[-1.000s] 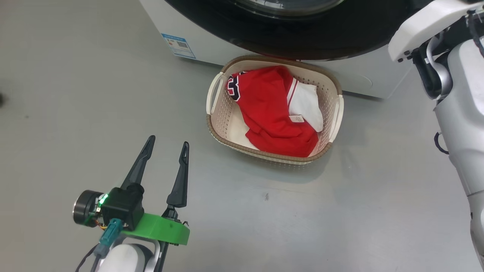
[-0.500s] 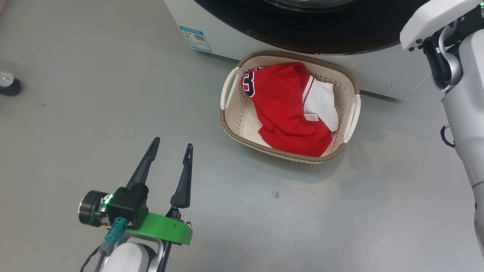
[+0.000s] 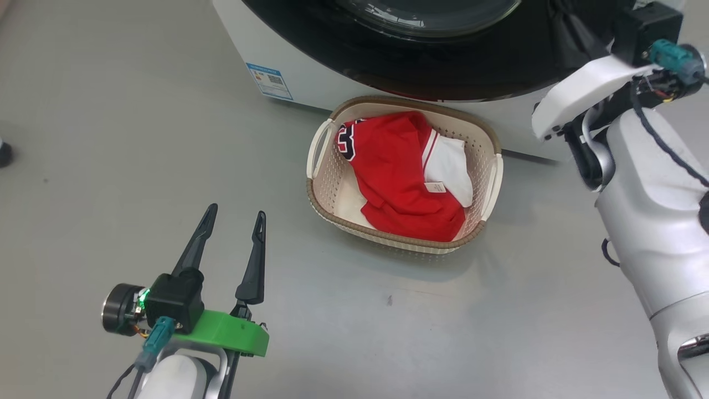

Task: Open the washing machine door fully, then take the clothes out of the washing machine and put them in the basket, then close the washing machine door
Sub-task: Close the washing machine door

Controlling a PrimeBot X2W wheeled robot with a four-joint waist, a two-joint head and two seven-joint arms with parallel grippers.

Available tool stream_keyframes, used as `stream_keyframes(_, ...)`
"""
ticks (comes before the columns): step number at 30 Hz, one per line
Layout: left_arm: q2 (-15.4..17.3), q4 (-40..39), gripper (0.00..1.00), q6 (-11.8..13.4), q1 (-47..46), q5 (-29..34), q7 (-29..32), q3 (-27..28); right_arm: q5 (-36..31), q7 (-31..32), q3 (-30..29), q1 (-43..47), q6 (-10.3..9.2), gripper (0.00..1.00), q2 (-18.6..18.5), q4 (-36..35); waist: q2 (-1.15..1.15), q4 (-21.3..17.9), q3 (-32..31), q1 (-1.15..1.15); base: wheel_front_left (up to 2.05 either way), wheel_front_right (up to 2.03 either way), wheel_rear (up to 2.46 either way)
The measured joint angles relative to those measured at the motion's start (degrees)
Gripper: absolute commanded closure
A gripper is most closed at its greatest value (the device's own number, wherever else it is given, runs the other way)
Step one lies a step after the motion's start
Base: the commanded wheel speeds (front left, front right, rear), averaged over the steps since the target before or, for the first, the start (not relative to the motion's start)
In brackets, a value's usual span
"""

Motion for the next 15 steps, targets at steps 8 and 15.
stream_keyframes(8,1.5,1.0,0.0,0.4,0.1,0.0,0.0,1.0,0.9,-1.6,0.1,8.9,0.01,0.73,2.2,-2.6,0.0,-3.8,-2.8,0.0,0.0,0.0,0.0)
stream_keyframes(15,2.5,1.8,0.0,0.5,0.8,0.0,0.0,1.6,1.7,-1.8,-1.1,15.7,-0.52,0.0,3.6,-3.6,0.0,-7.5,-5.5,0.0,0.0,0.0,0.0)
